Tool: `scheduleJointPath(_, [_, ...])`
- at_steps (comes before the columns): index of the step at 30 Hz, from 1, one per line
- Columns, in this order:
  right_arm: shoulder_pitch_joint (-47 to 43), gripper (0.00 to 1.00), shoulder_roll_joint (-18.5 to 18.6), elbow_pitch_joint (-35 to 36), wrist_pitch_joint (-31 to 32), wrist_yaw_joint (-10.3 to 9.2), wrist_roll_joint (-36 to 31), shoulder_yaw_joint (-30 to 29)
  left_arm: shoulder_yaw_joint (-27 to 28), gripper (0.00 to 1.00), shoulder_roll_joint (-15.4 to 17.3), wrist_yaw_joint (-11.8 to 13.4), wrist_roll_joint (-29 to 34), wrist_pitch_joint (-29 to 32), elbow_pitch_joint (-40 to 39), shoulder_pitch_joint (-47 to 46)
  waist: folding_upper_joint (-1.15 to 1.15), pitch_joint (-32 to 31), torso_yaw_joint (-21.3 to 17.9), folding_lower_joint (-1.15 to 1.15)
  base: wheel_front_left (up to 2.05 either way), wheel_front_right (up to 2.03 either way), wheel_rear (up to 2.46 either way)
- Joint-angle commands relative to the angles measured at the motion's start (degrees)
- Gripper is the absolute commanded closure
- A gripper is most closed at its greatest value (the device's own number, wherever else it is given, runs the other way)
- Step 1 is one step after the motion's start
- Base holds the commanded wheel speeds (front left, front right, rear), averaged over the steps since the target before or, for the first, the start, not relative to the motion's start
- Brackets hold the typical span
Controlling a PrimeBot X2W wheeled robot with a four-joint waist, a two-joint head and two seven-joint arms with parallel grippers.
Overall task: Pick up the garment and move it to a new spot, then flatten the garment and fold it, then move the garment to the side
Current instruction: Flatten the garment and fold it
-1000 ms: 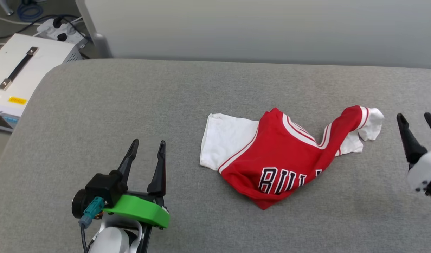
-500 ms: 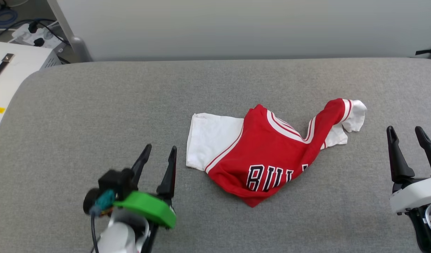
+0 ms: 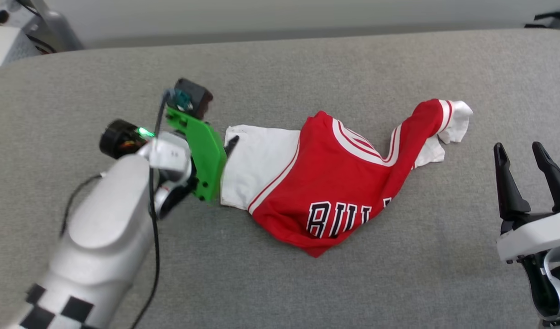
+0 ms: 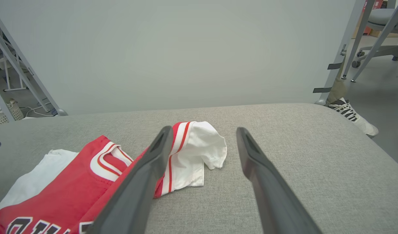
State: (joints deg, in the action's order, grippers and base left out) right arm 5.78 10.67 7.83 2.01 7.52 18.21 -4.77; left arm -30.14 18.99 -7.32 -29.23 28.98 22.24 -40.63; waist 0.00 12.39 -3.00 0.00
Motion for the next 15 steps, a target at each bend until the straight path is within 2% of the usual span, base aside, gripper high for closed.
scheduleJointPath(1, [1.2, 0.0, -0.3, 0.2, -0.5, -0.03, -0.5, 0.3, -0.7, 0.0, 1.0, -0.2, -1.7, 2.2, 0.9, -2.5, 0.0, 3.2, -2.9, 0.0, 0.0, 0.0, 0.0])
scheduleJointPath(6, [2.7, 0.0, -1.0, -0.6, -1.7, -0.03, -1.0, 1.6, -2.7, 0.0, 3.3, -0.2, -6.5, 9.3, 4.8, -8.2, 0.0, 6.0, -5.4, 0.0, 0.0, 0.0, 0.0])
scheduleJointPath(15, [3.9, 0.0, -1.9, -2.8, -3.9, -0.03, -1.2, 2.6, -3.9, 0.0, 4.9, -0.2, -10.1, 12.4, 10.9, -12.5, 0.0, 8.5, -8.0, 0.0, 0.0, 0.0, 0.0])
